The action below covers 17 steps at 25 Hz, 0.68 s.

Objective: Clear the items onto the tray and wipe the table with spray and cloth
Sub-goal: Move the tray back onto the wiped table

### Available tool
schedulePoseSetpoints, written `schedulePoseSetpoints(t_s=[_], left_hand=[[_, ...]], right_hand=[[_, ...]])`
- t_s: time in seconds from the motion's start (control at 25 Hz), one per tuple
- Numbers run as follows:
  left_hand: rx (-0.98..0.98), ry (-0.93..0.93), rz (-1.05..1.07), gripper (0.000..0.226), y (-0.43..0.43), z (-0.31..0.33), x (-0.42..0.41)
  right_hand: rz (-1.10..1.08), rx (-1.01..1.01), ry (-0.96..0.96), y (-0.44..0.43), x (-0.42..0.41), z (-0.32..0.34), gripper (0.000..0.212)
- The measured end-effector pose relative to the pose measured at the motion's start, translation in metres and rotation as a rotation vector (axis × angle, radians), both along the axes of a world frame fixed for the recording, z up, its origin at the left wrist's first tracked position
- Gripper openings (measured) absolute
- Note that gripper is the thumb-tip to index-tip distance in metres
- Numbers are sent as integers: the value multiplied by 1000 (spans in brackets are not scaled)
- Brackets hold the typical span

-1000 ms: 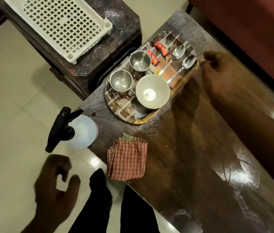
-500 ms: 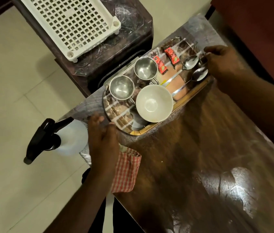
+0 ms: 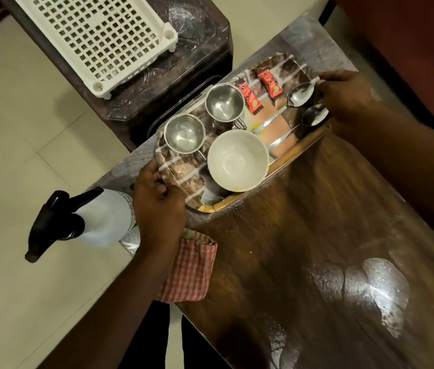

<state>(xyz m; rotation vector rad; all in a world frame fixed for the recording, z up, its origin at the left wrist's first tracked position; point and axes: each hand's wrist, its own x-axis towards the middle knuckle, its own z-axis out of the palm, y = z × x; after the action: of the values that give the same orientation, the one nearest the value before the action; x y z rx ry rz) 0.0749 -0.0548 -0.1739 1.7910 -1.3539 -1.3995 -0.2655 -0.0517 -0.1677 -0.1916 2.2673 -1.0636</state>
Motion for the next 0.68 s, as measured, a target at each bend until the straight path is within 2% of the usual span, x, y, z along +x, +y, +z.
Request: schedulePoseSetpoints(t_s=[0.2,0.36,0.52,0.68], left_hand=[[-21,69,-63,53,-14,38,-9],[-32,163,-134,51,-30,100,-12],[-97,179,-316,55,-42,178,-9],[-81,236,-546,53,-35,261,-2]], right_hand=[[-159,-61,-43,40,0,45,29],[-333,-135,-56,96,15,111,34],[-410,-166,-58,157,49,189,19],[-513,-236,-32,239,97,266,18]])
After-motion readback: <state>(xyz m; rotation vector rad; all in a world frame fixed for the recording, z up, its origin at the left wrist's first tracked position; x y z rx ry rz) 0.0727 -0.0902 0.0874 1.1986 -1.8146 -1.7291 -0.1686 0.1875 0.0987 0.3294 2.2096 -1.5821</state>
